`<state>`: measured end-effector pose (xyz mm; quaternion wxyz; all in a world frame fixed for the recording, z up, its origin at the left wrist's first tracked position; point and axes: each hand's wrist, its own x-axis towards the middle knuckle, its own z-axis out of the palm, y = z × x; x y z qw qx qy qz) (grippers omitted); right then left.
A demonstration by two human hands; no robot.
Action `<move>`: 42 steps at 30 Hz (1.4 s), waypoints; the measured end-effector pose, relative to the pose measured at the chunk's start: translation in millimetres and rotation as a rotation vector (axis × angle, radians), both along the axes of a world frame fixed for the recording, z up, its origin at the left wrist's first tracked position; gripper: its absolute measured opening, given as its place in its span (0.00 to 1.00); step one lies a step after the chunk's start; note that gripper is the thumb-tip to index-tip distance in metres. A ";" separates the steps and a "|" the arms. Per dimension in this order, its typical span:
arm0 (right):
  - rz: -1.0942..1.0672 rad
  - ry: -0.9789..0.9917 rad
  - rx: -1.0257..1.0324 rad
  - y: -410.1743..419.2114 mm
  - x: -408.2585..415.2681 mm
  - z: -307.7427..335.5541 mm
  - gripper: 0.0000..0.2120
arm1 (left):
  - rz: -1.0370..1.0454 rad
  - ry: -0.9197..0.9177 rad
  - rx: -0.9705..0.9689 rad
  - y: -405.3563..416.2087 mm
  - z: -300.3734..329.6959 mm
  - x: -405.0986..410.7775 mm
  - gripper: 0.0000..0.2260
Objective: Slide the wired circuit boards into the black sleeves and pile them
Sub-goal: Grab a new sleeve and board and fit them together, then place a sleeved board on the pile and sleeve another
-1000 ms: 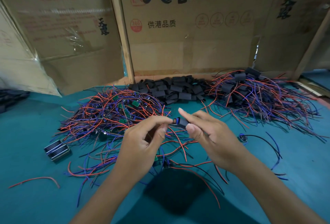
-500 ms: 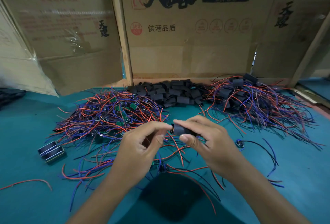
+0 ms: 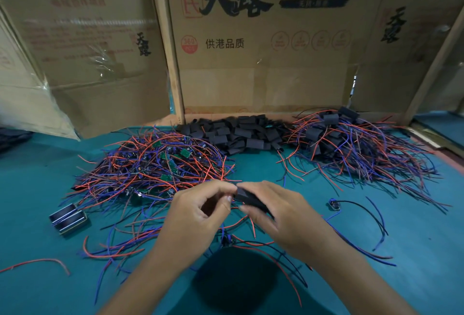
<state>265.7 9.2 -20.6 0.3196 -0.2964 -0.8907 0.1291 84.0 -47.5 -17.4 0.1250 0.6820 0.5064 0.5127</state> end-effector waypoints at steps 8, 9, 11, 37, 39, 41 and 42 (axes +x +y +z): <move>-0.223 -0.157 0.270 20.2 21.1 11.6 0.18 | 0.106 0.276 -0.013 6.8 -2.2 -26.6 0.08; -0.235 -0.236 0.323 26.8 24.6 15.1 0.20 | 0.142 0.318 -0.006 8.2 -2.6 -30.9 0.06; -0.263 -0.343 0.412 50.1 38.0 26.0 0.19 | 0.225 0.400 0.031 11.5 -4.4 -37.9 0.06; -0.285 -0.487 0.065 214.6 -109.1 1.6 0.22 | 0.530 0.645 -0.105 29.8 -16.6 -81.5 0.13; -0.270 -0.671 0.110 219.3 -120.6 0.4 0.24 | 0.534 0.655 -0.117 30.4 -17.2 -81.2 0.13; -0.318 -0.693 0.209 224.2 -124.5 -3.5 0.19 | 0.532 0.656 -0.130 30.1 -18.3 -81.6 0.12; -0.343 -0.670 0.241 225.8 -124.2 -4.8 0.16 | 0.532 0.652 -0.141 30.0 -18.6 -81.9 0.12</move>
